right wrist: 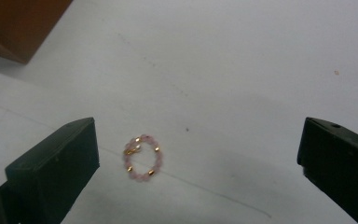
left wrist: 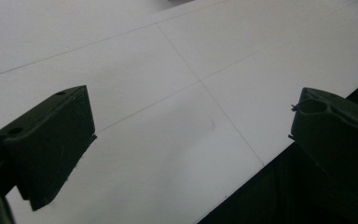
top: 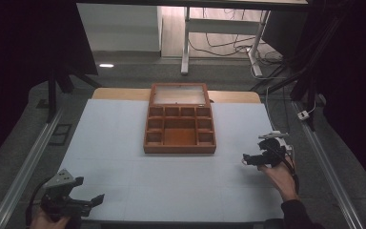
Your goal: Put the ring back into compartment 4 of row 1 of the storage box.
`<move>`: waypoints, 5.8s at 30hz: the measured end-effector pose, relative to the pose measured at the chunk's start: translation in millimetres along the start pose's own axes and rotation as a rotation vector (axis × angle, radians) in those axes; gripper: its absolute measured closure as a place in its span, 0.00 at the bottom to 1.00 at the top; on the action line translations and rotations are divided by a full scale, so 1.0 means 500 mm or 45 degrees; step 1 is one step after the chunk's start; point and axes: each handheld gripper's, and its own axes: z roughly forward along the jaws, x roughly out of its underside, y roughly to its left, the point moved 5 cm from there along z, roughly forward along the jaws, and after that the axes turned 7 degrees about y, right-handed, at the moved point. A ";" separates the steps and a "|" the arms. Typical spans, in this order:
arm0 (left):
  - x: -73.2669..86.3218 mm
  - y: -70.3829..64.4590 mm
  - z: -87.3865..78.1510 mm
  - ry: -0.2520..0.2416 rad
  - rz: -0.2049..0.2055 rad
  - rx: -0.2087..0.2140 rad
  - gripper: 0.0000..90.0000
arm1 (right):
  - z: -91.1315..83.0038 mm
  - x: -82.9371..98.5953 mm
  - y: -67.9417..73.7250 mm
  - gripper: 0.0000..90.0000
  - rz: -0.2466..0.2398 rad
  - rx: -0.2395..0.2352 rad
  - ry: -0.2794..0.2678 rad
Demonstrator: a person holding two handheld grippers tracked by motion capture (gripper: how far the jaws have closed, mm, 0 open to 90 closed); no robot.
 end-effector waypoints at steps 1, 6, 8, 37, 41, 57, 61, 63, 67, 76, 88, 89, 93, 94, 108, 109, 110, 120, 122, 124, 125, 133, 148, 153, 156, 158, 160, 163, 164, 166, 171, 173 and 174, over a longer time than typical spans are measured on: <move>0.000 0.000 0.000 0.000 0.000 0.000 0.00 | 0.000 0.000 0.000 0.00 0.000 0.000 0.000; 0.000 0.000 0.000 0.001 0.000 0.001 0.00 | 0.025 -0.001 -0.022 0.00 0.018 0.032 0.038; 0.000 0.000 0.001 0.007 0.002 0.002 0.00 | 0.033 0.001 -0.028 0.00 0.024 0.039 0.060; 0.000 -0.002 0.002 0.017 0.016 0.004 0.00 | 0.038 0.009 0.020 0.95 -0.141 -0.079 0.189; 0.000 -0.002 0.001 0.010 0.016 0.003 0.00 | 0.038 0.008 0.021 0.96 -0.133 -0.077 0.191; 0.000 -0.001 0.000 0.009 0.010 0.006 0.00 | 0.021 0.002 0.021 0.96 -0.102 -0.143 0.121; 0.000 -0.001 0.000 0.009 0.009 0.007 0.00 | 0.013 -0.002 0.025 0.96 -0.107 -0.161 0.092; 0.000 -0.001 0.000 0.009 0.009 0.008 0.00 | 0.008 -0.004 0.026 0.96 -0.111 -0.181 0.087; 0.000 -0.001 0.001 0.007 0.008 0.009 0.00 | -0.001 -0.009 0.031 0.96 -0.114 -0.191 0.059; -0.001 0.000 0.001 0.010 0.006 0.012 0.00 | -0.031 -0.030 0.045 0.96 -0.125 -0.235 -0.046; -0.001 0.000 0.002 0.016 0.002 0.014 0.01 | -0.052 -0.056 0.068 0.96 -0.152 -0.283 -0.124; -0.001 0.000 0.002 0.016 0.001 0.014 0.01 | -0.053 -0.058 0.069 0.96 -0.154 -0.285 -0.128; -0.001 0.001 0.002 0.018 -0.002 0.013 0.01 | -0.059 -0.069 0.076 0.96 -0.147 -0.309 -0.156; -0.001 0.001 0.002 0.018 -0.003 0.013 0.01 | -0.061 -0.072 0.078 0.96 -0.144 -0.313 -0.163; -0.003 0.004 -0.001 -0.014 -0.012 -0.001 0.00 | -0.066 -0.120 0.098 0.96 -0.158 -0.340 -0.227; -0.003 0.004 -0.001 -0.014 -0.012 -0.001 0.00 | -0.065 -0.125 0.099 0.96 -0.158 -0.343 -0.231; -0.003 0.005 -0.001 -0.016 -0.013 -0.002 0.00 | -0.065 -0.125 0.099 0.96 -0.158 -0.343 -0.231; -0.003 0.005 -0.001 -0.024 -0.004 -0.010 0.00 | -0.049 -0.161 0.125 0.96 -0.194 -0.348 -0.240; -0.003 0.005 -0.001 -0.022 -0.004 -0.009 0.00 | -0.047 -0.166 0.126 0.96 -0.190 -0.350 -0.247; -0.003 0.005 -0.001 -0.021 -0.004 -0.008 0.00 | -0.046 -0.169 0.127 0.96 -0.189 -0.351 -0.245; -0.003 0.005 0.000 -0.019 -0.004 -0.008 0.00 | -0.045 -0.172 0.127 0.96 -0.188 -0.353 -0.248; -0.003 0.005 0.000 -0.011 -0.003 -0.003 0.01 | -0.025 -0.199 0.129 0.96 -0.168 -0.364 -0.258; -0.003 0.007 0.001 -0.009 -0.009 -0.001 0.00 | 0.012 -0.248 0.144 0.96 -0.179 -0.369 -0.264; -0.004 0.006 0.002 -0.009 -0.007 -0.001 0.01 | 0.024 -0.266 0.146 0.96 -0.181 -0.370 -0.271; -0.004 0.006 0.002 -0.007 -0.005 0.000 0.01 | 0.034 -0.279 0.148 0.96 -0.187 -0.369 -0.272; -0.004 0.006 0.003 -0.006 -0.006 -0.002 0.01 | 0.036 -0.282 0.148 0.96 -0.192 -0.367 -0.274; -0.004 0.006 0.003 -0.005 -0.004 -0.002 0.01 | 0.044 -0.291 0.149 0.96 -0.193 -0.363 -0.276; -0.004 0.006 0.003 -0.005 -0.005 -0.001 0.01 | 0.053 -0.300 0.150 0.96 -0.201 -0.356 -0.272; -0.004 0.006 0.003 -0.005 -0.005 -0.001 0.01 | 0.053 -0.300 0.150 0.96 -0.201 -0.356 -0.272; -0.004 0.006 0.003 -0.004 -0.005 -0.001 0.01 | 0.062 -0.310 0.154 0.96 -0.200 -0.349 -0.274; -0.005 0.006 0.003 -0.005 -0.005 0.000 0.01 | 0.075 -0.325 0.158 0.96 -0.199 -0.340 -0.282; -0.005 0.006 0.003 -0.005 -0.004 0.000 0.01 | 0.082 -0.333 0.161 0.96 -0.198 -0.335 -0.286; -0.005 0.006 0.003 -0.004 -0.004 0.000 0.01 | 0.085 -0.337 0.162 0.96 -0.194 -0.334 -0.286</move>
